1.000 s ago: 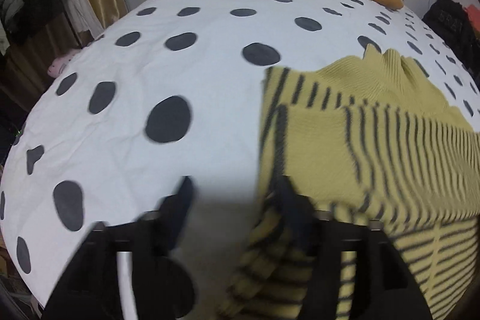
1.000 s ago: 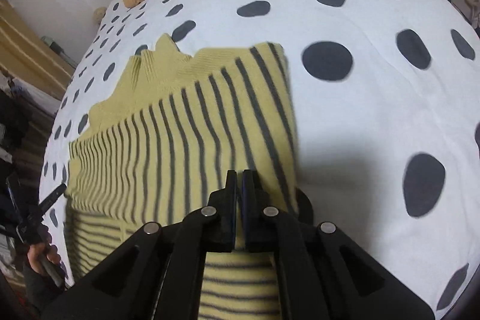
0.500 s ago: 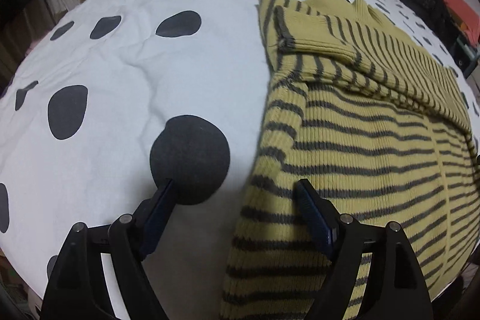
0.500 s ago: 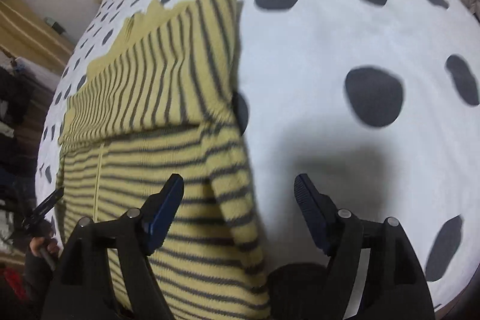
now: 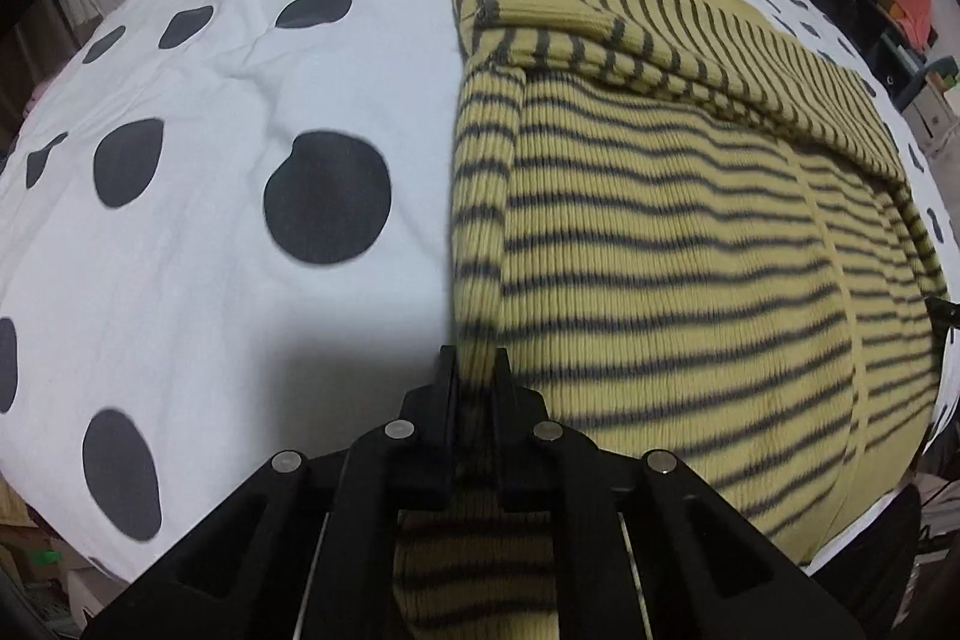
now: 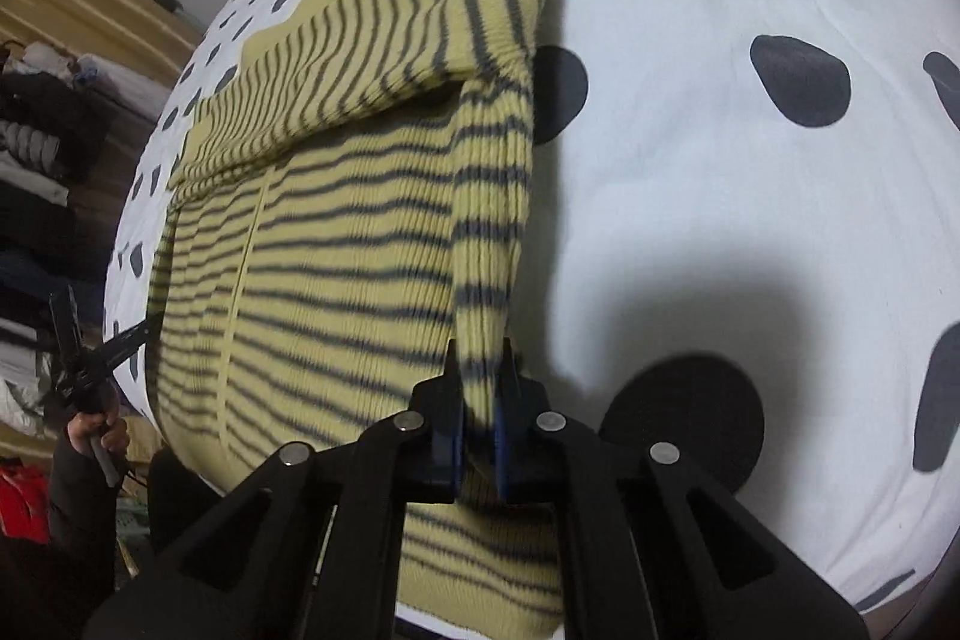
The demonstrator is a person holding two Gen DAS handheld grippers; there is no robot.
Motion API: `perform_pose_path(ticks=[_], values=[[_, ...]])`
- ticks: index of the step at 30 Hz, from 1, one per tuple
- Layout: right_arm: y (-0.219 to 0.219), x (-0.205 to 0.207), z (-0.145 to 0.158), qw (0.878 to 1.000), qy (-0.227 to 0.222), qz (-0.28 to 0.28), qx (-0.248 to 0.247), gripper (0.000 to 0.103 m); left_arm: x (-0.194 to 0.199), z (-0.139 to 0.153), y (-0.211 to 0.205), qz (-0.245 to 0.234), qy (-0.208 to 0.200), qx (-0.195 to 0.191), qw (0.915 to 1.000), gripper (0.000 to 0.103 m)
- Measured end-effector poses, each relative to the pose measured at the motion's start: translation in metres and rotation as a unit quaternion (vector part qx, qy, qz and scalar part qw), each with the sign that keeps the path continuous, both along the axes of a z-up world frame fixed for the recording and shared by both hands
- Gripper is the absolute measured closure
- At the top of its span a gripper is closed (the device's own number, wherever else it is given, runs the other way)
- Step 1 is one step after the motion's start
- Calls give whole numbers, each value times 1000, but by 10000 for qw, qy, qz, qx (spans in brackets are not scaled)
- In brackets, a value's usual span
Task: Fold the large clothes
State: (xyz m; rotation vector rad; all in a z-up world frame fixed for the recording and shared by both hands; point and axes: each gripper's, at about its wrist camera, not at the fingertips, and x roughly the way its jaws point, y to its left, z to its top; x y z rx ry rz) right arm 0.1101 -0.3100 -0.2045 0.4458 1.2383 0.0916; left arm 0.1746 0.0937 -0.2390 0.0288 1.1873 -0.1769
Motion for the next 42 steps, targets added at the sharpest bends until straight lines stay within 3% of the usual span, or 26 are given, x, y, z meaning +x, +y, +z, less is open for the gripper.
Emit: perform_pose_path(ticks=[6, 8, 14, 16, 18, 19, 29, 36, 40, 42], values=[[4, -28, -5, 9997, -22, -254, -12, 95, -36, -1, 16, 155, -61, -4, 9999, 92], [3, -36, -3, 9992, -86, -374, -108, 94, -47, 0, 20, 154, -86, 115, 9998, 86], [8, -63, 2, 9978, -236, -597, -187, 93, -85, 1, 37, 358, -122, -163, 9992, 73], [12, -77, 3, 9976, -295, -592, -211, 91, -100, 0, 37, 343, -131, -125, 9992, 60], [14, -89, -2, 9982, -122, -573, -146, 64, -111, 0, 35, 298, -143, -121, 9994, 49], [16, -96, -7, 9984, -21, -565, -89, 62, -116, 0, 35, 266, -137, -104, 9995, 45], [43, -142, -43, 9983, 267, -473, 230, 61, -157, -9, 38, 210, -26, -158, 9997, 36], [40, -142, -49, 9989, 99, -465, 35, 61, -165, -13, 44, 178, 72, -99, 9998, 32], [30, -156, -51, 9983, 228, -496, -203, 61, -168, -21, 55, 234, 163, -156, 9995, 28], [20, -162, -53, 9978, 132, -648, -49, 61, -168, -23, 57, 280, 146, -203, 9993, 27]])
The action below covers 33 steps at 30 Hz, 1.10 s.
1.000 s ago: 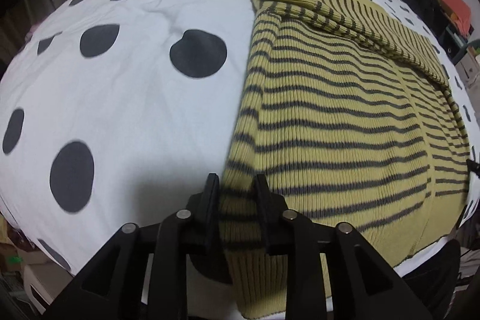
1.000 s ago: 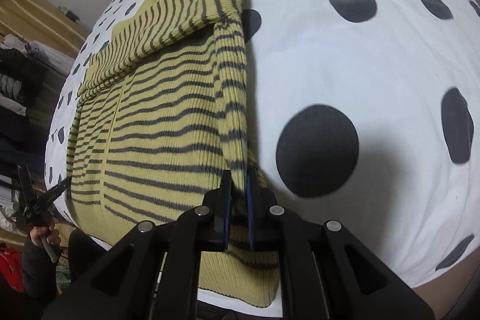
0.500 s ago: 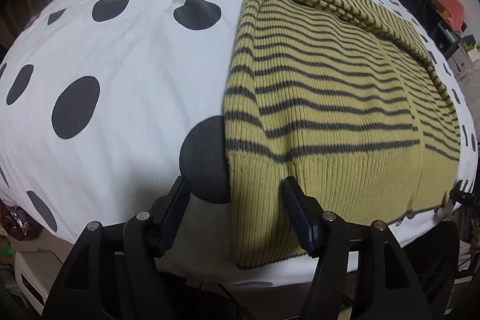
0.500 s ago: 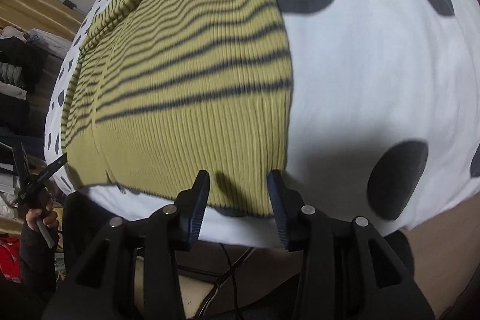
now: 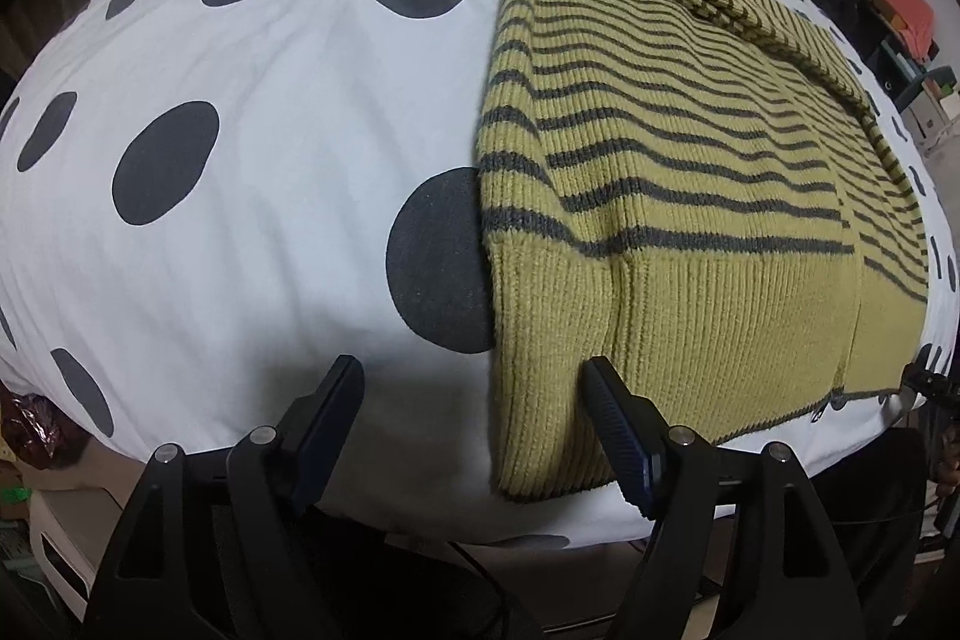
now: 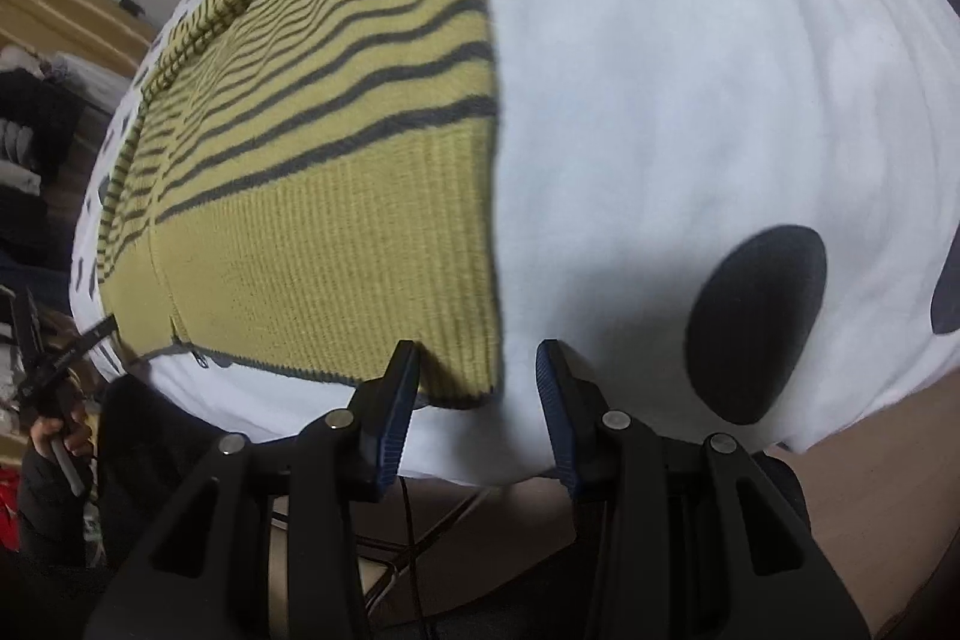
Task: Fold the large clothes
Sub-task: 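Open both tools and release the folded strip, then grasp the ribbed hem of the folded cardigan with both tools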
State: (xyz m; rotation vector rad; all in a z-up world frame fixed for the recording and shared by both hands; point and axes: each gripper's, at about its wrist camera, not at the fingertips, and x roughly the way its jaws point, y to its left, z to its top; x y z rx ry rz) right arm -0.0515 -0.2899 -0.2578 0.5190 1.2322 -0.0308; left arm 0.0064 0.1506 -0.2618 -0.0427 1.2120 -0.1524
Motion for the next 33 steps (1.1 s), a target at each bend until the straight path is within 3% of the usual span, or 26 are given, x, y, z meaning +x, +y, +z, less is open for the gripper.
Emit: perform_pose_path(ticks=[5, 6, 7, 8, 9, 11, 14, 16, 21, 24, 25, 27, 30, 33], values=[[-1, 13, -7, 9997, -179, -42, 176, 59, 7, -1, 1, 75, -42, -65, 9999, 27], [3, 17, -8, 9996, -189, 40, 212, 59, 10, 0, -1, 73, -50, -77, 9999, 32], [6, 19, -7, 9992, -212, 107, 327, 63, 9, 4, 0, 57, -85, -171, 9998, 52], [8, 20, -6, 9982, -276, 187, 491, 76, 9, 8, 1, 46, -78, -301, 9995, 66], [10, 19, -3, 9963, -378, 307, 703, 94, 9, 9, 2, 38, -22, -465, 9989, 91], [14, 19, 4, 9905, -589, 509, 1134, 94, 11, 11, 2, 16, 23, -578, 9983, 93], [16, 25, 3, 9896, -512, 570, 1219, 94, 14, 16, -7, -14, -26, -471, 9989, 95], [15, 29, 8, 9882, -566, 528, 1322, 95, 13, 29, -5, 20, -179, -600, 9980, 95], [21, 41, 66, 9738, -1357, 776, 1650, 95, 37, 82, 5, -18, -681, -1000, 9927, 95], [20, 66, 98, 9682, -1714, 848, 1612, 95, 72, 109, 3, -34, -933, -1174, 9887, 98], [19, 82, 108, 9670, -1819, 860, 1563, 95, 93, 118, -1, -19, -1028, -1170, 9878, 103], [17, 107, 119, 9665, -1913, 876, 1473, 95, 126, 129, -1, 139, -1177, -1061, 9873, 103], [14, 145, 130, 9663, -1994, 866, 1380, 95, 182, 143, -5, 297, -1207, -1195, 9850, 103], [10, 185, 141, 9667, -2047, 863, 1269, 95, 234, 150, -12, 304, -1149, -929, 9886, 103]])
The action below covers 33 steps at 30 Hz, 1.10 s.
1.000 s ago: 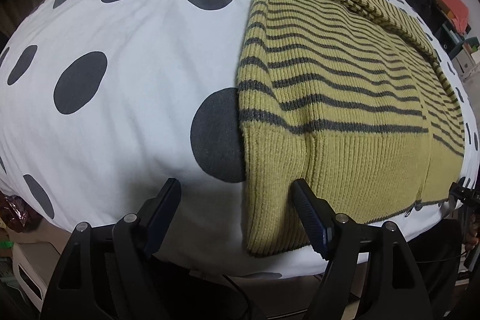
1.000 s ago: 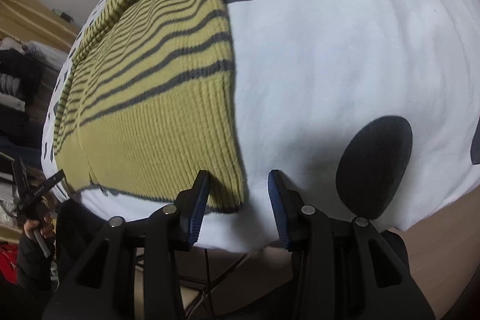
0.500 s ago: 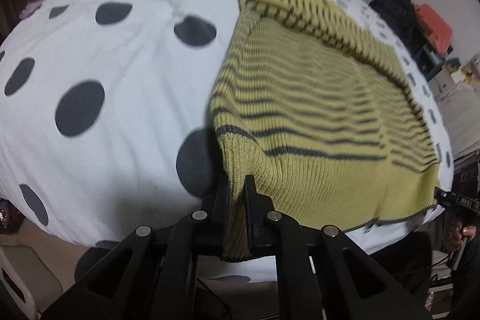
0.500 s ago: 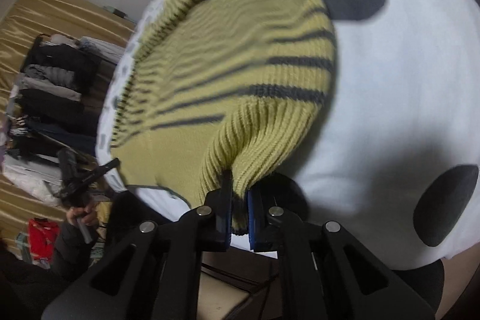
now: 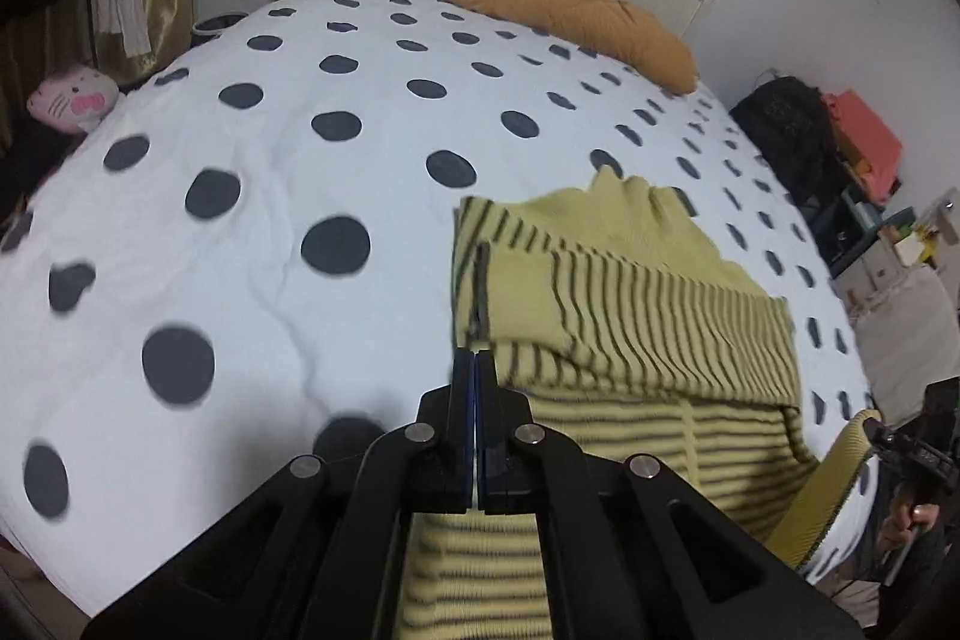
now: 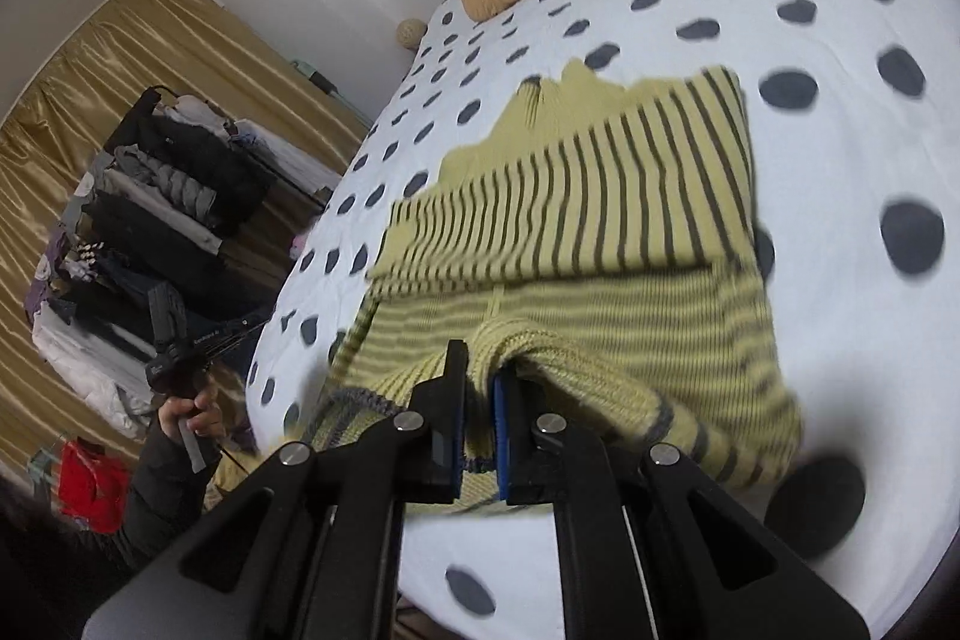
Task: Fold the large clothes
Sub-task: 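Grasp the ribbed hem of the folded cardigan with both tools, then lift the hem and fold it up toward the collar with both tools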
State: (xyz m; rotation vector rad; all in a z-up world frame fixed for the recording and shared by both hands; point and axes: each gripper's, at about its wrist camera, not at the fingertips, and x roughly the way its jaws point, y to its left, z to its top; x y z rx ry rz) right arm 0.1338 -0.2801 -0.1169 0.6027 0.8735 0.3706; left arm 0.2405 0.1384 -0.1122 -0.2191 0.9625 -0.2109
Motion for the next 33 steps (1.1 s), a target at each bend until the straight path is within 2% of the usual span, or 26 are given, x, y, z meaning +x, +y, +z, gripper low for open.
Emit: perform_pose_path(ticks=[2, 5, 7, 9, 13, 17, 19, 21, 23, 24, 25, 26, 27, 28, 30, 32, 33], values=[[-7, 20, 0, 9999, 53, 16, -126, 95, 16, -2, -6, -107, 111, -55, 9999, 103], [-12, 37, -4, 9993, 151, 28, -346, 95, 8, -19, -11, -267, 232, 93, 9993, 102], [-23, 49, -3, 9997, 94, -150, -185, 96, 5, -40, -7, -223, 532, 102, 9983, 102], [-30, 65, 0, 9995, 50, -286, -107, 96, 0, -51, 1, -164, 725, -50, 9972, 102], [-27, 105, 16, 9991, -78, -324, -276, 96, -16, -54, 13, 1, 675, 104, 9977, 102], [-25, 166, 34, 9977, -265, -485, -395, 97, -21, -73, 7, -42, 891, 160, 9959, 102], [-28, 194, 28, 9962, -129, -657, -550, 97, -24, -83, -2, -91, 1024, 75, 9947, 102], [-32, 218, 3, 9914, 324, -960, -827, 97, -29, -86, -19, -143, 938, 170, 9953, 101], [-30, 230, -30, 9847, 827, -1015, -1154, 95, -35, -80, -46, -259, 560, 768, 9951, 88], [-26, 229, -41, 9826, 942, -995, -1252, 95, -38, -76, -60, -367, 342, 1095, 9927, 58], [-20, 226, -53, 9818, 1022, -919, -1312, 95, -41, -71, -78, -534, 36, 1501, 9872, 22], [-17, 222, -58, 9821, 1025, -867, -1321, 95, -45, -67, -90, -627, -200, 1778, 9819, 13], [-13, 215, -61, 9830, 1001, -826, -1301, 95, -52, -59, -104, -784, -522, 2062, 9740, 12], [-12, 209, -61, 9839, 972, -818, -1260, 95, -59, -51, -114, -956, -745, 2168, 9687, 12], [-12, 199, -60, 9852, 948, -811, -1177, 95, -70, -41, -129, -1324, -1044, 2187, 9611, 11], [-14, 193, -58, 9858, 952, -801, -1124, 95, -71, -45, -140, -1596, -1073, 2253, 9551, 10], [-15, 193, -56, 9858, 956, -806, -1124, 95, -65, -54, -146, -1714, -934, 2340, 9524, 10]])
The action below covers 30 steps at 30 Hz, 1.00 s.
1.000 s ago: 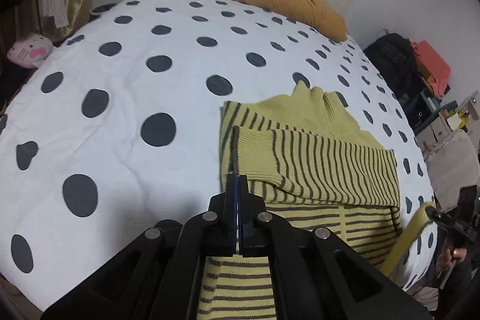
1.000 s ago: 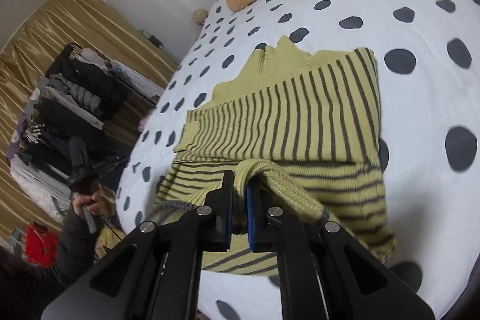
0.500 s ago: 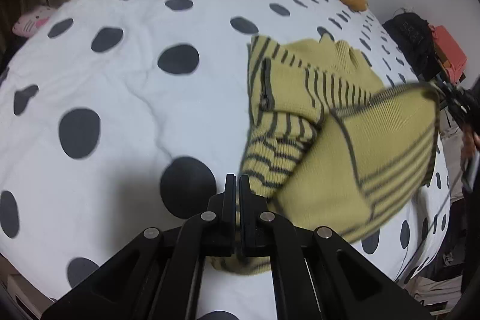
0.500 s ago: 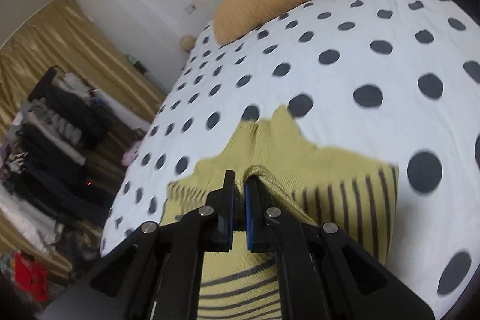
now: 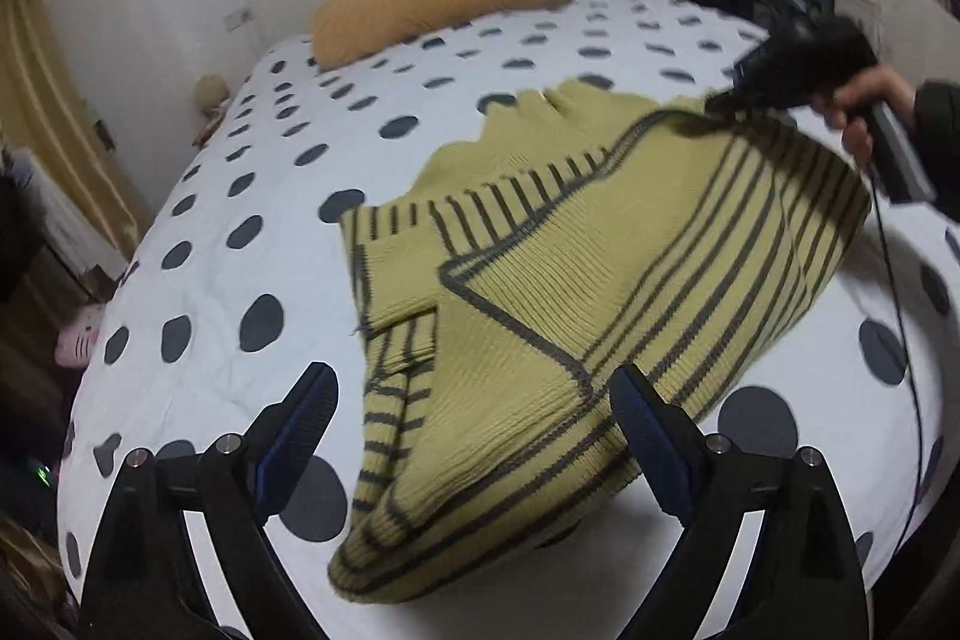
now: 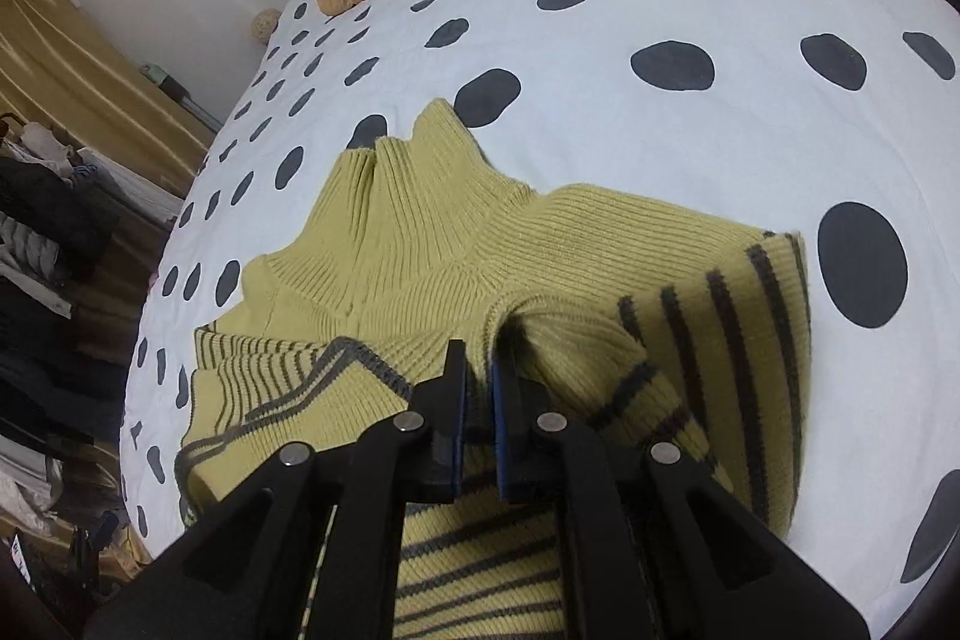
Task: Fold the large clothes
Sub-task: 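Lift the hem and fold it up toward the collar with both tools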
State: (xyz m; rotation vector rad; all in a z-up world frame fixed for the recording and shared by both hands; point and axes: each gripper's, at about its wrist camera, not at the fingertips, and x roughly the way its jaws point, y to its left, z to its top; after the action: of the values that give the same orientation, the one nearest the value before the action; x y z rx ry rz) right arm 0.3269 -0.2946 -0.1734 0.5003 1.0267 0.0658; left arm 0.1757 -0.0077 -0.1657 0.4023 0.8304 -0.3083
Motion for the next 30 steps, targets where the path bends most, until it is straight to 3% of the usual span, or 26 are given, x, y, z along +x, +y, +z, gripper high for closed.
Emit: perform_pose_path(ticks=[3, 5, 6, 7, 8, 9, 10, 15, 23, 29, 30], values=[[-5, -4, 1, 9999, -7, -96, 104, 95, 17, -22, -3, -216, 621, -58, 9978, 11], [-6, -2, 0, 9997, -5, -164, 179, 95, 22, -29, -1, -230, 639, -36, 9977, 12], [-6, -2, 0, 9996, 9, -179, 195, 95, 27, -33, 0, -164, 613, 74, 9980, 20], [-7, -3, -1, 9996, 14, -181, 204, 95, 33, -35, 6, -81, 648, 99, 9978, 42], [-8, -3, -1, 9996, 23, -190, 204, 95, 41, -37, 12, 26, 804, 9, 9968, 57], [-8, -4, -2, 9995, 29, -201, 222, 95, 51, -41, 22, 157, 1051, -144, 9942, 89], [-8, -4, -2, 9995, 28, -206, 237, 95, 58, -44, 31, 278, 1250, -255, 9914, 94], [-8, -6, -4, 9993, 3, -231, 301, 96, 71, -41, 52, 401, 1226, -528, 9902, 95], [-25, -14, 26, 9976, -534, -344, 261, 98, 140, 15, 83, 911, 630, -1425, 9836, 95], [-67, -24, 58, 9913, -964, -852, 269, 99, 197, 31, 64, 869, 329, -1769, 9798, 95], [-73, -26, 62, 9899, -1032, -955, 189, 103, 205, 29, 60, 911, 315, -1769, 9795, 95]])
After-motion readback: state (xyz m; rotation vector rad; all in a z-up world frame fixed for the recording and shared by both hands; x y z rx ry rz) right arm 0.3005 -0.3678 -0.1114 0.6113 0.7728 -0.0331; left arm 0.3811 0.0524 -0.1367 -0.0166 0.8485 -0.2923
